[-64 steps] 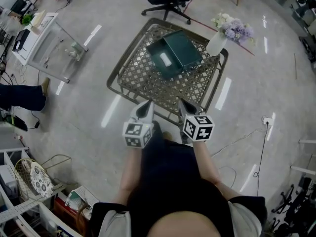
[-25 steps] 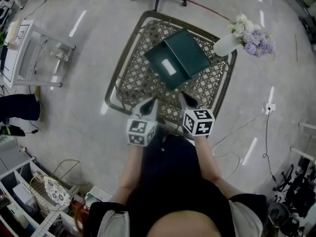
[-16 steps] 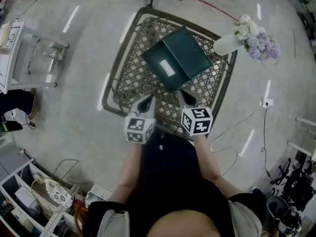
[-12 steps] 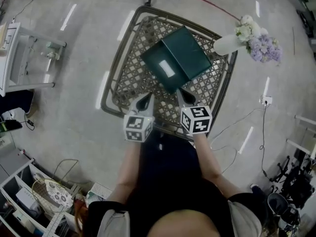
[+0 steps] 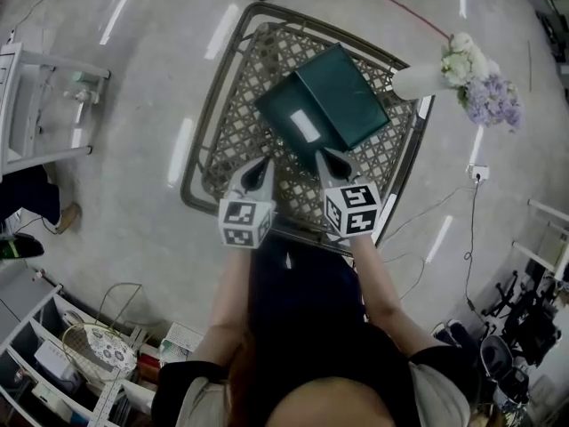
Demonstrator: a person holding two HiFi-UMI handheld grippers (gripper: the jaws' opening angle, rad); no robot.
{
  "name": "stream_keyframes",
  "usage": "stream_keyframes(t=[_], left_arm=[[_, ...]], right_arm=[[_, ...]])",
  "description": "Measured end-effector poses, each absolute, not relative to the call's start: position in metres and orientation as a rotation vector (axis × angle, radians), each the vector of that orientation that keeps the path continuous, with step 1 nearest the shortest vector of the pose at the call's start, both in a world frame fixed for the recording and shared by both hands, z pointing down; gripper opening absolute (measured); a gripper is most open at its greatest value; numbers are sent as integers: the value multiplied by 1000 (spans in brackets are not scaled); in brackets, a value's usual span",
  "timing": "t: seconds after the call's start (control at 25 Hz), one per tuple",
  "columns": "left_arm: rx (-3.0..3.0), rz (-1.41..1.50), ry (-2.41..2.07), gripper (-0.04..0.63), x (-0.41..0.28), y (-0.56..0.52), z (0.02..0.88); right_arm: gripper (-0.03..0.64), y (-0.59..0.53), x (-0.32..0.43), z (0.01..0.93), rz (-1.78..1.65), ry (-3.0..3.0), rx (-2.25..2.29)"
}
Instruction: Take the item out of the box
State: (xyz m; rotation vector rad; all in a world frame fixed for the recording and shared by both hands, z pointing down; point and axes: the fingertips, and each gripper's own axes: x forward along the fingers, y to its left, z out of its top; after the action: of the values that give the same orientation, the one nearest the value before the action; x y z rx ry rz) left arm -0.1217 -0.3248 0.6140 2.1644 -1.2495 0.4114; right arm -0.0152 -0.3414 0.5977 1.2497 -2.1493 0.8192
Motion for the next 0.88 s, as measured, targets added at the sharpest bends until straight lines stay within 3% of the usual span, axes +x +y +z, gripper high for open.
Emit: stream_keyframes(t=[0.36, 0.88], left_arm=[[2149, 410, -1215, 11, -130, -348, 629], [2142, 423, -1191, 11, -142, -373, 649]], right_arm=[[8, -367, -24, 615, 780, -2086, 1257], [115, -389, -38, 651, 764, -1996, 1206]])
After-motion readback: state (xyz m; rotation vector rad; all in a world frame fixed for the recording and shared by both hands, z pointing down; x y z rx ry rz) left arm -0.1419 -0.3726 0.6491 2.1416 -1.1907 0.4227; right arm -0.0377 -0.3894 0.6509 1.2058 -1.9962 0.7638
